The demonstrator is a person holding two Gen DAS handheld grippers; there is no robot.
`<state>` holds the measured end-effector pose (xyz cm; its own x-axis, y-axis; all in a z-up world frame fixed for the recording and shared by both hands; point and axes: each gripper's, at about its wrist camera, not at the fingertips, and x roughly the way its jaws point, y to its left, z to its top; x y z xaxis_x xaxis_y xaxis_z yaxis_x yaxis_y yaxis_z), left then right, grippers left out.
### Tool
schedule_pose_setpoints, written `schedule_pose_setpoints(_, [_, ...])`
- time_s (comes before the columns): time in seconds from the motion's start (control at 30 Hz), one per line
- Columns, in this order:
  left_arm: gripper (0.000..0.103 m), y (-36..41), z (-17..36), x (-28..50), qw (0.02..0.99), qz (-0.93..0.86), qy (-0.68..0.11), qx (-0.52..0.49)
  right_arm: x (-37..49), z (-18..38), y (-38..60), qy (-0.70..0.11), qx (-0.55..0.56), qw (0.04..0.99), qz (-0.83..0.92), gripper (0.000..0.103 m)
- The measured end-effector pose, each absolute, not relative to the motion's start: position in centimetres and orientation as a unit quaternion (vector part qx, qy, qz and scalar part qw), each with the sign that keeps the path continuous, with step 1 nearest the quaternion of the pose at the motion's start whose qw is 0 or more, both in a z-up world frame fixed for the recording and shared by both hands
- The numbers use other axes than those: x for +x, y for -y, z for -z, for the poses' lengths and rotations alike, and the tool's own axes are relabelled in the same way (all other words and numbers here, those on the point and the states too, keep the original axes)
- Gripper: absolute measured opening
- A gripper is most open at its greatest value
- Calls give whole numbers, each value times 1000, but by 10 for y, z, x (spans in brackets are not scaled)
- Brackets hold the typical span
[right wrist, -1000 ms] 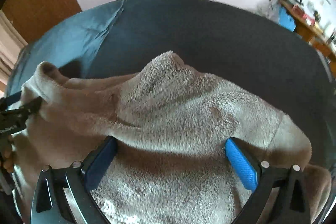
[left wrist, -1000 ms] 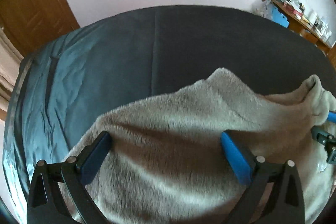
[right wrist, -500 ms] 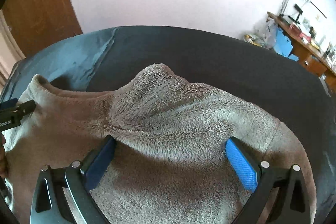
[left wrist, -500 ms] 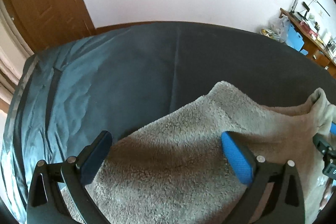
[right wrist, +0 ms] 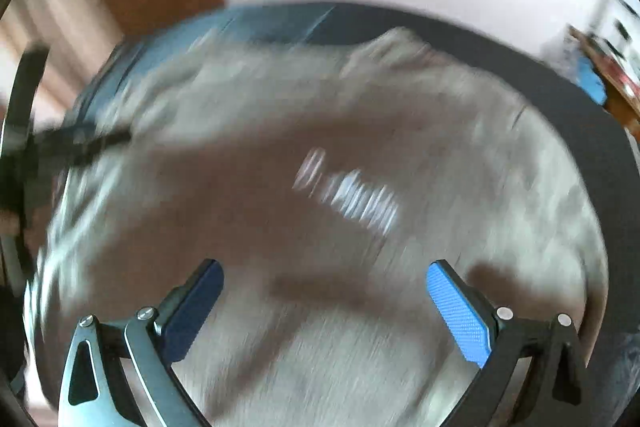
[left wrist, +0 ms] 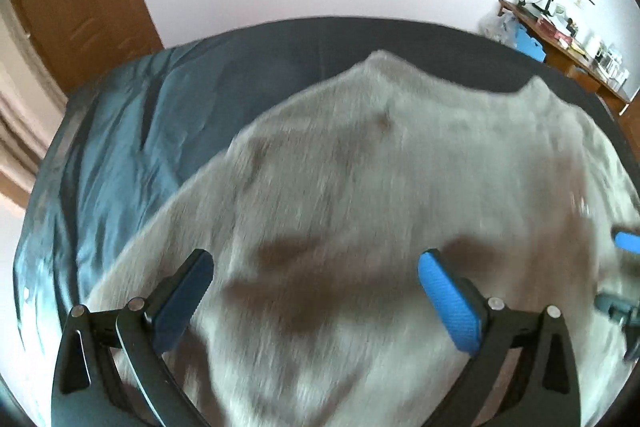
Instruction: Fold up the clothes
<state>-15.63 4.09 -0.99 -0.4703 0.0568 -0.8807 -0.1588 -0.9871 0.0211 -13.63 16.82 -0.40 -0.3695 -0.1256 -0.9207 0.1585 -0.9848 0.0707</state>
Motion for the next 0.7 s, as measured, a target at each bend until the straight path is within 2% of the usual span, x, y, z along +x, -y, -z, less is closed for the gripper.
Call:
schedule_pose_setpoints(0.17, [103,-14,29,-125,51,-852,-43,-519,-77,28,-157,-75,569,102,812,103])
schedule_pose_setpoints(0.27, [103,-13,32,-112,38,-866,-75,-493,-56,28,-161,-69,564,101,817,103])
schedule_pose_setpoints(0.43, [103,-6,36,-102,42,-874,-79,-478,-29,29,-167,-73,538,105,833,103])
schedule_pose_setpoints(0.53, [103,4,35,-107,38,-872,-58,-485,-20,30,-170,-69,525,101,842,103])
schedule_pose_setpoints(0.7, [103,33,19,-103,51,-875,21,-481,-17,30,-173,-67,516,99,848,103])
